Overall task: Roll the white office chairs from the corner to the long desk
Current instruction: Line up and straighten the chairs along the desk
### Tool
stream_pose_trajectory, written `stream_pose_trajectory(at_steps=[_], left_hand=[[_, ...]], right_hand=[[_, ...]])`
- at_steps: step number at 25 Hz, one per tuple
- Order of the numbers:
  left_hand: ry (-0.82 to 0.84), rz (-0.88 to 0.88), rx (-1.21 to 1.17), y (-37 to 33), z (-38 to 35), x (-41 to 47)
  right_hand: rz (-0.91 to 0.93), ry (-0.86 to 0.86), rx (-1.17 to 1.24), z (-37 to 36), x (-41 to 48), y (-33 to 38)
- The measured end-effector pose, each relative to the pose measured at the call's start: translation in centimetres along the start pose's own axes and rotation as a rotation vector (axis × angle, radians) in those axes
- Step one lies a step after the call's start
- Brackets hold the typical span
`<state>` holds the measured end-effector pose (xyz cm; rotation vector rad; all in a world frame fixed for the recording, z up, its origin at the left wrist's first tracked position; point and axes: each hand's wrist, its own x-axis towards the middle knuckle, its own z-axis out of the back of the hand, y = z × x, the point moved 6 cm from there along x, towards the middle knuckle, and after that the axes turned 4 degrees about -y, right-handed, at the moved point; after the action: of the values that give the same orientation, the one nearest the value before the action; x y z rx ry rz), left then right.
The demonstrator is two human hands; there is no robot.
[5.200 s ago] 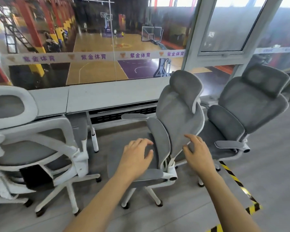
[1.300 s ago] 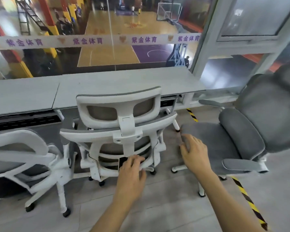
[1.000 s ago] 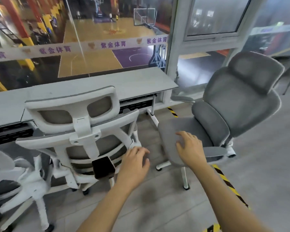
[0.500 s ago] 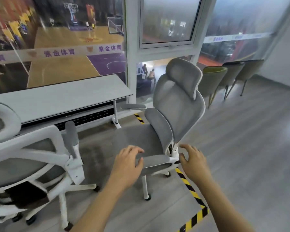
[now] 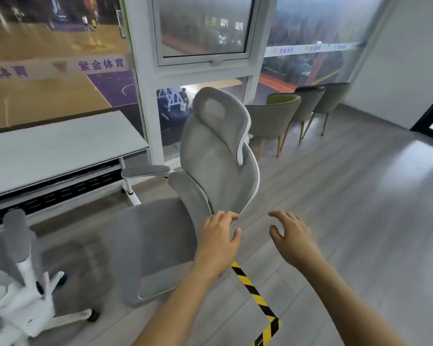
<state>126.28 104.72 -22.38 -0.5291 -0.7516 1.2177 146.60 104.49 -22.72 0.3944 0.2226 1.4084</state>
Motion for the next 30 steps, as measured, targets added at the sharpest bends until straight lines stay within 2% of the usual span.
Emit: stream_pose_trajectory(at_steps=[3, 7, 10, 13, 17, 21, 24, 27, 30], left_hand=[[-0.014, -0.044, 0.021, -2.4, -3.2, 5.5], [-0.016, 0.134, 0.088, -2.6, -6.3, 11.2], [-0.062, 0.17, 0.268, -2.2, -8.7, 13.7], [-0.152, 0.195, 0.292, -2.5, -9.9, 13.5], [-0.153, 0.196, 0.347, -2.9, -9.0, 12.1], [-0.184, 0.206, 0.363, -2.3, -7.4, 7.4], [-0.291, 0.256, 0.43, -1.0, -5.5, 2.4], [-0.411, 0.277, 0.52, 0.3, -3.2, -1.9], [-0.566, 0.452, 0.563, 2.2, 0.2, -5.5]], right_hand=[[-0.016, -0.007, 0.012, 0.8, 3.9, -2.1], [0.011, 0.031, 0.062, 0.1, 7.4, -3.7], [0.056, 0.081, 0.161, -1.0, 11.6, -4.0], [0.115, 0.106, 0.229, -2.0, 14.8, -4.0], [0.205, 0.121, 0.303, -2.7, 18.4, -4.4], [0.195, 0.132, 0.525, -4.0, 20.3, -2.5], [0.202, 0.053, 0.689, -2.9, 19.6, -0.3], [0.424, -0.083, 0.702, -1.3, 19.3, 2.9], [0.525, -0.011, 0.662, -2.3, 17.7, 5.8]])
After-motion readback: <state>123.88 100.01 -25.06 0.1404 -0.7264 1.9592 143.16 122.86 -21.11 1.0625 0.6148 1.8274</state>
